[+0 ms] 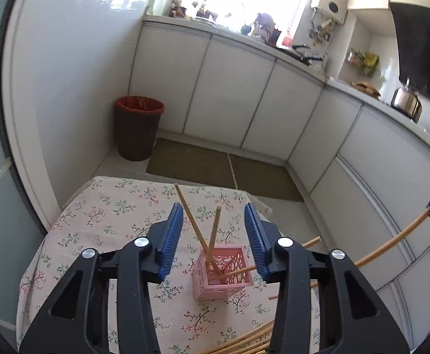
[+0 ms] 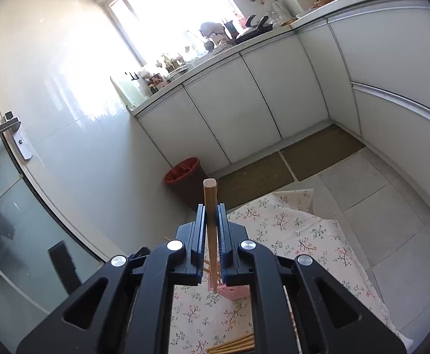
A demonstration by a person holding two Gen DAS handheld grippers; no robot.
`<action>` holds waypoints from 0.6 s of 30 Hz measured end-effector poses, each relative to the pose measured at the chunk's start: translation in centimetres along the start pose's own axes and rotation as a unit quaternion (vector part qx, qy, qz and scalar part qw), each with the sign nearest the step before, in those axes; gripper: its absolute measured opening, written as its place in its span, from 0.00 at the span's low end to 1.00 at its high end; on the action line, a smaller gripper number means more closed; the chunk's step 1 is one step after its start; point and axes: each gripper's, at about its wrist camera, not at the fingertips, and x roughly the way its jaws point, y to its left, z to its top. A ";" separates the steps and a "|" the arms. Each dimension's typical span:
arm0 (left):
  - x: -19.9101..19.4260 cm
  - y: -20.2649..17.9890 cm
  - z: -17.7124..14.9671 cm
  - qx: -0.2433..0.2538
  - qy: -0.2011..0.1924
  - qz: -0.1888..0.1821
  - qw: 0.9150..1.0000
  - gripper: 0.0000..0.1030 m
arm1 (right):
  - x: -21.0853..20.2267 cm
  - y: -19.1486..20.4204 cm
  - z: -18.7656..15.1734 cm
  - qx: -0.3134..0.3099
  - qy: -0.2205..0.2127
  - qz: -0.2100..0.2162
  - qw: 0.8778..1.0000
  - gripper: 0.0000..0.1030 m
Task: Organize utensils
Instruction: 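Open the left gripper to drop the chopstick into the pink holder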
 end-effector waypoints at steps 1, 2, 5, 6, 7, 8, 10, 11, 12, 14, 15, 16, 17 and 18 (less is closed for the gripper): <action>-1.2 0.7 -0.1 -0.008 -0.014 0.004 1.000 0.49 | 0.6 0.5 0.2 -0.006 -0.004 -0.002 1.000 0.08; -2.0 1.1 -0.1 -0.014 -0.023 0.009 1.000 0.53 | 1.3 0.9 0.4 -0.012 -0.009 -0.007 1.000 0.08; -4.2 3.1 -1.2 -0.038 -0.036 0.017 0.998 0.56 | 3.7 1.8 0.4 -0.026 -0.014 -0.016 0.999 0.08; -4.5 3.6 -1.5 -0.044 -0.034 0.020 0.998 0.56 | 4.7 2.1 0.2 -0.032 -0.013 -0.023 0.999 0.08; -4.7 4.2 -2.1 -0.051 -0.031 0.024 0.998 0.56 | 5.5 2.1 0.0 -0.035 -0.015 -0.028 0.999 0.08; -4.7 4.6 -2.5 -0.055 -0.027 0.028 0.998 0.56 | 6.6 2.2 -0.4 -0.042 -0.018 -0.033 0.998 0.08; -4.6 5.3 -3.6 -0.053 -0.020 0.041 0.998 0.56 | 8.5 2.4 -1.3 -0.057 -0.018 -0.048 0.997 0.08; -4.3 5.6 -4.0 -0.048 -0.015 0.051 0.997 0.56 | 9.4 2.5 -1.8 -0.065 -0.016 -0.054 0.996 0.08; -4.2 5.8 -4.3 -0.045 -0.010 0.056 0.997 0.56 | 10.2 2.6 -2.5 -0.072 -0.013 -0.060 0.996 0.08; -3.8 6.0 -4.6 -0.045 -0.003 0.058 0.997 0.56 | 11.6 2.7 -3.6 -0.083 -0.003 -0.068 0.994 0.08; -3.6 6.1 -4.7 -0.044 -0.001 0.058 0.997 0.56 | 12.0 2.8 -4.0 -0.086 0.003 -0.070 0.994 0.08; -3.5 6.1 -4.8 -0.042 0.001 0.059 0.997 0.57 | 12.3 2.8 -4.4 -0.090 0.008 -0.075 0.993 0.10; -3.3 6.0 -4.9 -0.039 0.001 0.060 0.997 0.58 | 12.4 3.0 -4.7 -0.094 0.009 -0.080 0.992 0.12; -3.2 5.9 -5.0 -0.034 0.001 0.064 0.997 0.59 | 12.4 3.1 -4.8 -0.100 0.009 -0.081 0.992 0.12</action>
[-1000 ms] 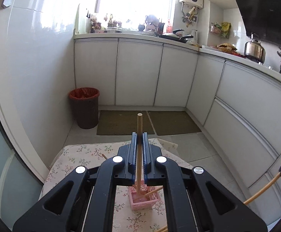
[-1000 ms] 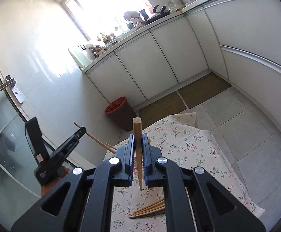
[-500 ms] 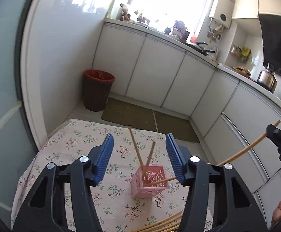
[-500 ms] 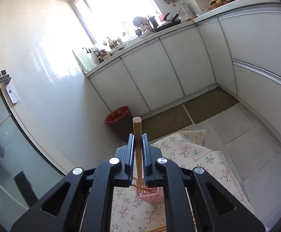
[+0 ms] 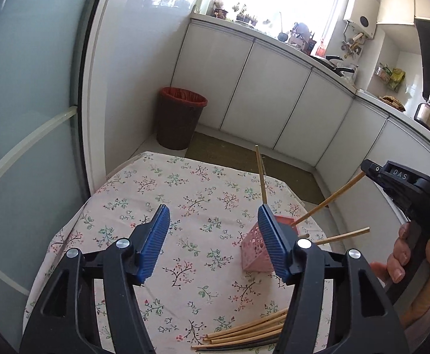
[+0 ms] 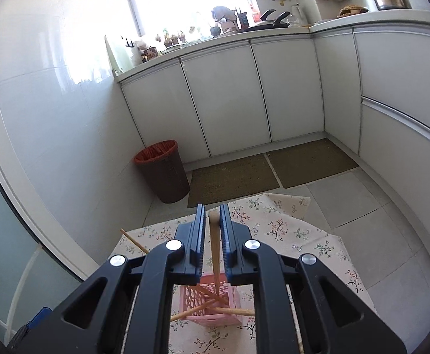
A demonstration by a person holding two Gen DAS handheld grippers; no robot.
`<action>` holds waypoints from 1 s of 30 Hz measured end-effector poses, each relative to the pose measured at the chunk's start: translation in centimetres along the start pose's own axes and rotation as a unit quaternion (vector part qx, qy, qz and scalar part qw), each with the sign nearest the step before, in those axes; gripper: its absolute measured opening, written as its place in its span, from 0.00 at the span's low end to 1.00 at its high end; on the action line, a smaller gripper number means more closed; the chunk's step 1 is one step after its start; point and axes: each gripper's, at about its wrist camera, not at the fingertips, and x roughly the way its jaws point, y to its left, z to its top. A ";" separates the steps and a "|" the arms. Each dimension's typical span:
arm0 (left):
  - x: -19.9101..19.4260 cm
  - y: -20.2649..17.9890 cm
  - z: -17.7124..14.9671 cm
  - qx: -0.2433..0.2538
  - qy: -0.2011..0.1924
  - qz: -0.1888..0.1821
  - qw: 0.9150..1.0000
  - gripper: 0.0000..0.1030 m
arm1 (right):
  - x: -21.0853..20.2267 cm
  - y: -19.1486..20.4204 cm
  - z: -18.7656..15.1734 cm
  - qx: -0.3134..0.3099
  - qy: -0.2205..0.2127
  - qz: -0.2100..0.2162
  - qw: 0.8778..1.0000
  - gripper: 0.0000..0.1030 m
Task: Organize utensils
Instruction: 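Open the left gripper to drop the chopstick into the pink holder, then lower the left gripper to the pile and close on a third chopstick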
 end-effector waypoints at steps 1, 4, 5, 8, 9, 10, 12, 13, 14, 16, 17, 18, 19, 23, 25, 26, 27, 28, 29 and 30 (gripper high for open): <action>0.1 0.0 -0.2 0.003 0.000 0.003 1.000 0.60 | -0.3 0.3 0.0 -0.009 -0.003 -0.002 1.000 0.14; 0.1 -0.2 -0.5 0.001 0.005 -0.002 1.000 0.61 | -1.9 0.8 0.1 -0.030 -0.023 -0.006 0.999 0.48; 0.0 -0.2 -0.5 0.002 0.005 -0.005 1.000 0.61 | -2.7 0.7 0.2 -0.030 -0.035 -0.006 0.999 0.53; -0.6 -0.7 -0.5 0.007 -0.003 -0.007 1.000 0.65 | -4.9 0.3 0.6 -0.023 -0.057 -0.006 0.998 0.70; -0.8 -0.9 -0.5 0.010 -0.005 -0.008 1.000 0.66 | -5.8 -0.1 0.5 -0.016 -0.063 -0.007 0.998 0.73; -1.0 -1.1 -0.4 0.013 -0.006 -0.010 1.000 0.66 | -6.4 -0.3 0.4 -0.012 -0.069 -0.009 0.998 0.78; -1.6 -1.7 -0.5 0.018 -0.007 -0.014 1.000 0.68 | -7.7 -0.6 0.1 -0.014 -0.078 -0.022 0.997 0.81; -1.9 -2.1 -0.5 0.021 -0.008 -0.015 1.000 0.72 | -8.2 -0.7 -0.1 -0.018 -0.080 -0.028 0.996 0.86; -2.2 -2.3 -0.6 0.023 -0.011 -0.017 1.000 0.76 | -8.7 -0.9 -0.4 -0.021 -0.084 -0.033 0.996 0.89; -2.7 -3.0 -0.8 0.030 -0.014 -0.019 0.999 0.80 | -10.0 -1.2 -1.3 -0.025 -0.091 -0.044 0.995 0.91; -3.0 -3.3 -1.0 0.035 -0.011 -0.020 0.999 0.85 | -10.5 -1.4 -1.6 -0.028 -0.091 -0.049 0.994 0.94; -3.0 -3.6 -1.2 0.040 -0.007 -0.021 0.999 0.87 | -11.2 -1.8 -2.2 -0.028 -0.091 -0.054 0.994 0.94; -3.1 -3.9 -1.5 0.044 -0.002 -0.021 0.999 0.90 | -11.7 -2.2 -2.6 -0.025 -0.090 -0.058 0.994 0.94; -2.8 -5.0 -2.9 0.070 0.036 -0.030 0.996 0.93 | -13.5 -5.9 -4.9 0.019 -0.056 -0.070 0.996 0.94; -2.2 -5.8 -4.0 0.096 0.062 -0.031 0.993 0.93 | -14.2 -8.5 -6.5 0.058 -0.030 -0.080 0.995 0.94; -1.9 -6.2 -4.6 0.109 0.072 -0.031 0.991 0.93 | -14.4 -10.2 -7.4 0.084 -0.015 -0.087 0.993 0.94; -1.5 -6.6 -5.2 0.120 0.082 -0.031 0.989 0.93 | -14.4 -11.7 -8.3 0.110 0.000 -0.093 0.990 0.94; -1.0 -7.1 -5.9 0.131 0.094 -0.031 0.986 0.93 | -14.4 -13.1 -9.2 0.130 0.016 -0.097 0.987 0.94; -0.6 -7.6 -6.6 0.140 0.105 -0.033 0.984 0.93 | -14.2 -14.6 -10.3 0.150 0.033 -0.101 0.983 0.94; -0.2 -8.1 -7.2 0.147 0.114 -0.036 0.982 0.93 | -13.8 -16.1 -11.3 0.168 0.052 -0.111 0.978 0.94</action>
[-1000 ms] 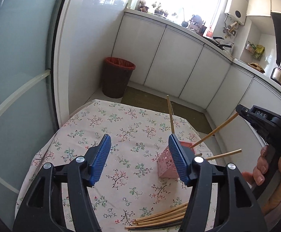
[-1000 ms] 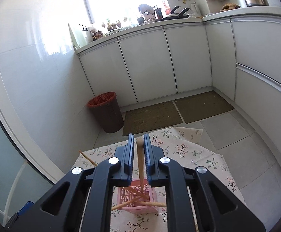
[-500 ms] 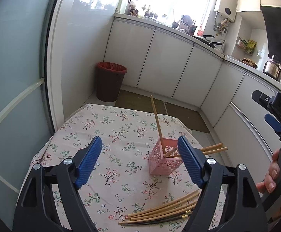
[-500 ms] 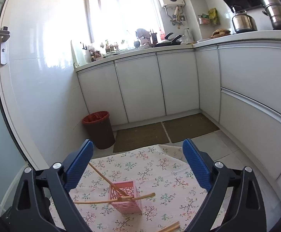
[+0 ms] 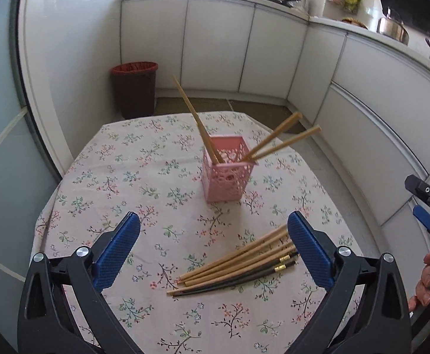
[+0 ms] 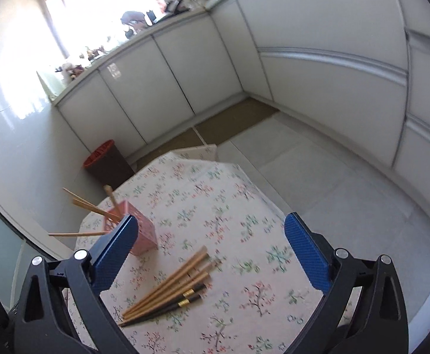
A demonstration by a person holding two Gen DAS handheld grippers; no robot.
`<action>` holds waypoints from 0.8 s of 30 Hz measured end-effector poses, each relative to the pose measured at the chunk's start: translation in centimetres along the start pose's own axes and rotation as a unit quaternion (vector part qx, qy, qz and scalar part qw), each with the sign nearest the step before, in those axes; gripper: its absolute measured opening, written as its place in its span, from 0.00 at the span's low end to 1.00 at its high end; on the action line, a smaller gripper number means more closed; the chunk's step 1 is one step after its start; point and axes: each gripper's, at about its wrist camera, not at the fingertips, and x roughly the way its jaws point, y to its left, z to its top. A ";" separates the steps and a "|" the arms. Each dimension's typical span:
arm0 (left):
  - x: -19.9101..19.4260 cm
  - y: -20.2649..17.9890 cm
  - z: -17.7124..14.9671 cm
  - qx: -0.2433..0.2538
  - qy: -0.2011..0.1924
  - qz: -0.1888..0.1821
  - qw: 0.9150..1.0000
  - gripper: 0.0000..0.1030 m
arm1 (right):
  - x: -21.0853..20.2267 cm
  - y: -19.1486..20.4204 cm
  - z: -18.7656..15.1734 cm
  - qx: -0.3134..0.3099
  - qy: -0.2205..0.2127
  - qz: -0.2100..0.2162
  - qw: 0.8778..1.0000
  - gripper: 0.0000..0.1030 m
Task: Organize utensils
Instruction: 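Lower the left gripper to the pile and close on a third chopstick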
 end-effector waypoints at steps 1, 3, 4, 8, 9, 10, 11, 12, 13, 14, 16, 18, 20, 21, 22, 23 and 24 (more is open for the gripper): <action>0.6 -0.7 -0.2 0.008 0.011 -0.005 1.000 0.93 | 0.7 -1.2 -0.5 0.011 0.011 -0.011 1.000 0.94; 1.9 -2.5 -0.6 0.036 0.035 -0.013 0.999 0.93 | 2.3 -3.6 -1.6 0.033 0.030 -0.031 0.999 0.94; 2.7 -3.7 -0.8 0.057 0.047 -0.011 0.997 0.93 | 3.0 -4.5 -2.0 0.034 0.035 -0.042 0.998 0.94; 5.9 -8.6 -2.2 0.158 0.079 0.017 0.984 0.93 | 5.6 -7.1 -3.7 0.036 0.053 -0.045 0.997 0.94; 6.7 -9.4 -2.3 0.177 0.089 0.020 0.980 0.93 | 6.0 -7.4 -3.8 0.049 0.065 -0.038 0.996 0.94; 7.7 -10.5 -2.5 0.197 0.102 0.022 0.975 0.93 | 6.3 -7.9 -3.7 0.071 0.073 -0.018 0.995 0.94; 8.7 -11.4 -2.7 0.215 0.113 0.028 0.970 0.93 | 6.4 -8.3 -3.6 0.084 0.073 -0.007 0.994 0.94; 9.4 -12.0 -2.8 0.228 0.121 0.032 0.966 0.93 | 6.6 -8.8 -3.6 0.093 0.077 -0.004 0.993 0.94; 10.1 -12.7 -2.8 0.242 0.128 0.034 0.961 0.93 | 7.0 -9.4 -3.7 0.112 0.087 0.002 0.990 0.94; 11.0 -13.5 -2.7 0.262 0.133 0.039 0.955 0.93 | 7.4 -10.1 -3.7 0.136 0.101 0.008 0.986 0.94; 12.1 -14.8 -2.4 0.300 0.135 0.053 0.943 0.86 | 8.3 -11.4 -3.9 0.186 0.125 0.018 0.974 0.94; 13.4 -16.3 -2.3 0.345 0.150 0.050 0.925 0.66 | 8.8 -12.6 -4.2 0.226 0.137 0.028 0.964 0.94; 14.6 -17.7 -2.3 0.387 0.165 0.047 0.906 0.52 | 8.9 -12.9 -4.3 0.238 0.138 0.034 0.961 0.94; 15.0 -18.3 -2.4 0.405 0.165 0.052 0.898 0.51 | 8.9 -12.7 -4.3 0.231 0.136 0.036 0.963 0.94; 15.7 -18.8 -2.3 0.424 0.167 0.061 0.888 0.50 | 8.9 -12.3 -4.2 0.222 0.133 0.038 0.965 0.94; 16.6 -19.1 -2.2 0.435 0.174 0.067 0.881 0.50 | 8.8 -12.0 -4.2 0.212 0.130 0.040 0.968 0.94; 17.5 -19.3 -1.9 0.438 0.186 0.071 0.877 0.50 | 8.7 -11.6 -4.2 0.203 0.128 0.042 0.970 0.94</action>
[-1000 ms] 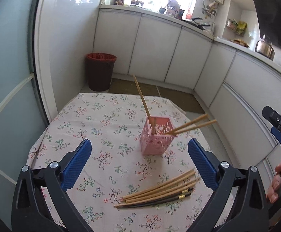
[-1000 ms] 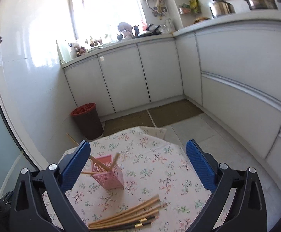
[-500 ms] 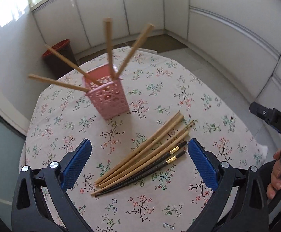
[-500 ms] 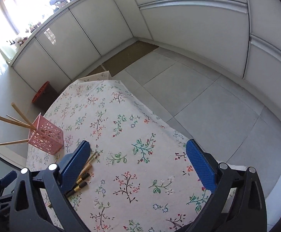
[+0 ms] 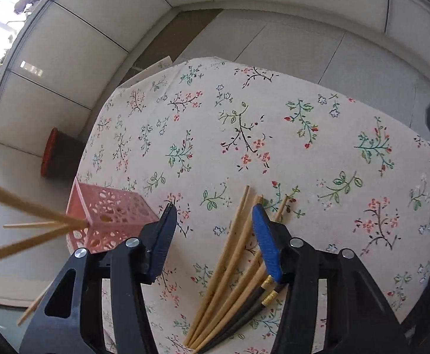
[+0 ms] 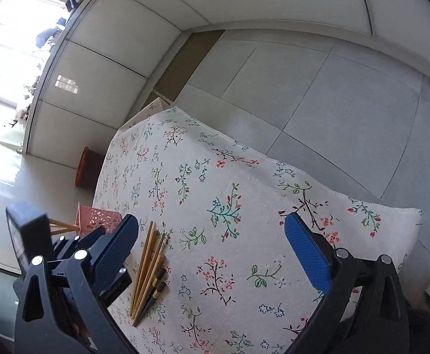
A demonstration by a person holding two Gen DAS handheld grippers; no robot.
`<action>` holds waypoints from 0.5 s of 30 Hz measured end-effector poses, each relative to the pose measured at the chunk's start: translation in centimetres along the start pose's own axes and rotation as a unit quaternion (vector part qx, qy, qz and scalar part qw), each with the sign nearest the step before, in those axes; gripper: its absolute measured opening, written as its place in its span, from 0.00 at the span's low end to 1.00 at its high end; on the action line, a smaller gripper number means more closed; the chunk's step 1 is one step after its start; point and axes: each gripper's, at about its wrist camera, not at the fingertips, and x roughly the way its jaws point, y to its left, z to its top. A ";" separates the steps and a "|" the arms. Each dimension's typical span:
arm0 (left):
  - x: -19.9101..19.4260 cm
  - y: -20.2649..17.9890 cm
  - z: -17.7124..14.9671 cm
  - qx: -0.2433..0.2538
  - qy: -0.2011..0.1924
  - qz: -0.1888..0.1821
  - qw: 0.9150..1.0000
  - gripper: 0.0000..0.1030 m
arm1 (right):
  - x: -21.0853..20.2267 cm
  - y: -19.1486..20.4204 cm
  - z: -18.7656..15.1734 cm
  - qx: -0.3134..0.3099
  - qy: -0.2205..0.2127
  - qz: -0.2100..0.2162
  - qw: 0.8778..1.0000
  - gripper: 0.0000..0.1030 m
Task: Organize utensils
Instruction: 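Lower the left gripper to the pile and close on a third chopstick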
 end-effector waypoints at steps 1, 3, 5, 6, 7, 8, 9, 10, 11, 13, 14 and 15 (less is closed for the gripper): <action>0.7 0.2 0.5 0.002 0.015 -0.009 1.000 0.50 | 0.1 0.1 0.1 -0.004 0.000 0.000 1.000 0.94; 2.2 0.4 1.3 0.009 0.052 -0.031 0.998 0.44 | 0.3 0.0 0.2 0.001 0.002 0.002 1.000 0.94; 3.6 0.5 1.7 0.018 0.081 -0.044 0.996 0.39 | 0.2 -0.4 0.3 0.014 0.006 0.004 1.000 0.94; 4.3 0.6 1.8 0.021 0.095 -0.057 0.994 0.39 | 0.3 -0.5 0.4 0.019 0.009 0.006 1.000 0.94; 5.0 0.7 1.8 0.022 0.109 -0.070 0.991 0.39 | 0.4 -0.6 0.4 0.021 0.011 0.007 1.000 0.94; 5.6 0.8 1.8 0.023 0.124 -0.077 0.989 0.39 | 0.5 -0.6 0.4 0.021 0.012 0.007 1.000 0.94; 6.0 0.9 1.8 0.023 0.130 -0.083 0.988 0.39 | 0.5 -0.6 0.4 0.018 0.012 0.007 1.000 0.94; 6.2 1.0 1.7 0.025 0.132 -0.091 0.987 0.37 | 0.5 -0.4 0.4 0.015 0.012 0.007 1.000 0.94; 6.3 1.1 1.7 0.028 0.132 -0.096 0.986 0.37 | 0.5 -0.3 0.4 0.013 0.012 0.007 1.000 0.94; 6.4 1.3 1.7 0.031 0.135 -0.104 0.985 0.37 | 0.6 -0.4 0.4 0.013 0.012 0.006 1.000 0.94; 6.5 1.4 1.7 0.034 0.137 -0.107 0.984 0.37 | 0.6 -0.4 0.4 0.014 0.014 0.006 1.000 0.94; 6.5 1.4 1.7 0.036 0.138 -0.113 0.983 0.34 | 0.7 -0.4 0.4 0.014 0.015 0.005 1.000 0.94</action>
